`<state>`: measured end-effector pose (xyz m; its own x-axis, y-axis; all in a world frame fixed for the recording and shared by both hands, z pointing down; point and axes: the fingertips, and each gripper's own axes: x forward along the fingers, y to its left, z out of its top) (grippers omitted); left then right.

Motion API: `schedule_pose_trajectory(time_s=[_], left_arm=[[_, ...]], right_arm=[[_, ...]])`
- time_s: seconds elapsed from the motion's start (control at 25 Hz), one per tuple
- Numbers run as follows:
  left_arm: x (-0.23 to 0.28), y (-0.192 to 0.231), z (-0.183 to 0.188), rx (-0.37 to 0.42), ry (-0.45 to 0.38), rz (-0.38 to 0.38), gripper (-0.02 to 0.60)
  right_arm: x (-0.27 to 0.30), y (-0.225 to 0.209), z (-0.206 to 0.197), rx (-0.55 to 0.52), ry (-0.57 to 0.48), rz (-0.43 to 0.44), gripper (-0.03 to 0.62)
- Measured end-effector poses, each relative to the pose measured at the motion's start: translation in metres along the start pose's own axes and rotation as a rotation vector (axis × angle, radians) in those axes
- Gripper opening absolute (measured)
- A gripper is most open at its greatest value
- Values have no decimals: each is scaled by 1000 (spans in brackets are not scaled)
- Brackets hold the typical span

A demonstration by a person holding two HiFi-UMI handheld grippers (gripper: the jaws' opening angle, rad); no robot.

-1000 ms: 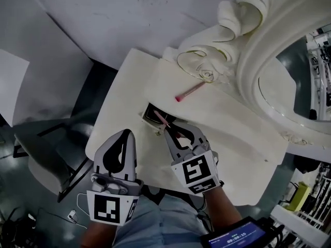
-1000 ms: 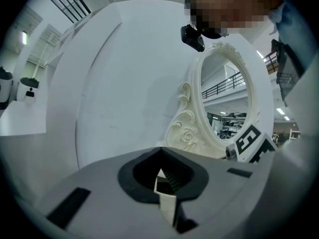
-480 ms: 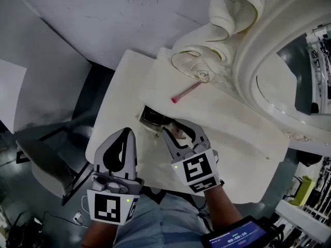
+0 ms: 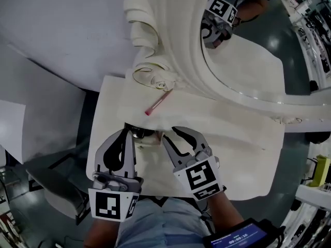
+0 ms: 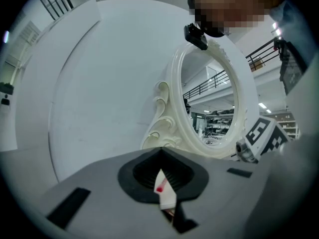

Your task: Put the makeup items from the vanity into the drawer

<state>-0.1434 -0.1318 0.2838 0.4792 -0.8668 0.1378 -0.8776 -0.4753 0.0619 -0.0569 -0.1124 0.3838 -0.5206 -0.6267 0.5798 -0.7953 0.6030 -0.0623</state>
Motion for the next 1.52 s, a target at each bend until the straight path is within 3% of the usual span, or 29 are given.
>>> schedule_pose_trajectory(time_s=[0.28, 0.56, 0.64, 0.68, 0.76, 1.08, 1.32, 1.52], left_arm=[[48, -17, -17, 52, 77, -87, 0], [74, -26, -68, 101, 237, -142, 2], [78, -29, -84, 103, 285, -168, 43], [81, -30, -90, 101, 307, -182, 106], [84, -30, -100, 97, 347, -197, 122], [90, -22, -118, 139, 487, -198, 119], [95, -18, -126, 177, 596, -166, 41], [95, -18, -132, 168, 650, -186, 93]], right_arm=[[-29, -26, -14, 87, -31, -42, 112], [-30, -29, -42, 179, -25, -43, 112], [-31, -29, -44, 183, -39, -34, 112], [-32, -30, -42, 163, -47, -27, 112], [-33, -32, -36, 108, -63, -14, 110], [-32, -40, -26, 122, -84, -20, 110], [-32, -42, -17, 129, -106, -25, 109], [-31, -45, -16, 128, -110, -28, 109]])
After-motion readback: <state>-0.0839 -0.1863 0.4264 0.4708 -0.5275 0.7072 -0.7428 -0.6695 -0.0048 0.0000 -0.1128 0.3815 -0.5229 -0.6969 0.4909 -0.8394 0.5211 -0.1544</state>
